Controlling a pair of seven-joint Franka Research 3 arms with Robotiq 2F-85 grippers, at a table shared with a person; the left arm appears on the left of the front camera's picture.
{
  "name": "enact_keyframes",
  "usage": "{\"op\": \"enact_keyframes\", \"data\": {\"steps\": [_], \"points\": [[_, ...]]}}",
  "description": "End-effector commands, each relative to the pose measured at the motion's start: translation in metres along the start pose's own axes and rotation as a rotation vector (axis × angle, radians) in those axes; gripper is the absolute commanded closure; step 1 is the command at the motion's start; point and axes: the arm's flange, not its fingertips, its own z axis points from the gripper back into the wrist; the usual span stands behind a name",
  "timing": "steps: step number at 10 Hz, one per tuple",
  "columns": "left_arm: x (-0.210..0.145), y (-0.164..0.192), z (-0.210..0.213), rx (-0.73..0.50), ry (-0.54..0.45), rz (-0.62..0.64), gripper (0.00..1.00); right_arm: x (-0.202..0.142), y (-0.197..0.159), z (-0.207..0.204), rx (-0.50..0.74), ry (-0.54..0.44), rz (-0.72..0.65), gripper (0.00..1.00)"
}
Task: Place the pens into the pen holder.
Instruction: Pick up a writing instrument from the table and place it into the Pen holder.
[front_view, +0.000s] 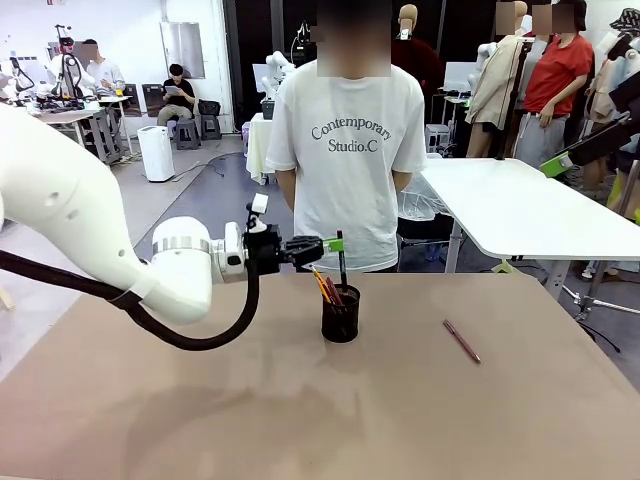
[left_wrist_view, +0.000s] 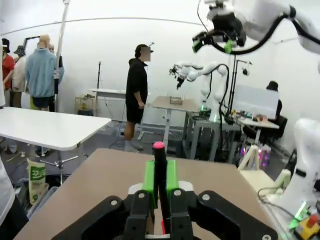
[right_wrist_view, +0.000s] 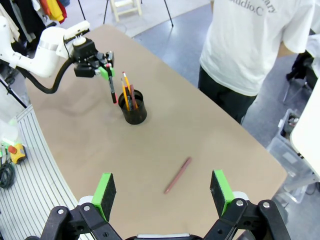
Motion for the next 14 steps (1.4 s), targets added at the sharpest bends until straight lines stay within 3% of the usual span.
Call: {"op": "enact_keyframes", "data": {"steps": [1, 7, 12, 14], "points": [[-0.009, 0.011, 0.001, -0.012, 0.005, -0.065, 1.0, 0.002, 0.0, 0.0, 0.008, -0.021, 0.004, 0.0], [-0.024, 0.026, 0.0, 0.004, 0.018, -0.105, 1.0, 0.002, 0.0, 0.0, 0.008, -0.021, 0.004, 0.0], [-0.014, 0.029, 0.005, 0.02, -0.005, -0.108, 0.01, 0.002, 0.0, 0.0, 0.008, -0.021, 0.004, 0.0], [-0.004, 0.025, 0.007, 0.011, -0.001, -0.098, 0.0, 0.002, 0.0, 0.0, 0.008, -0.021, 0.004, 0.0]]}}
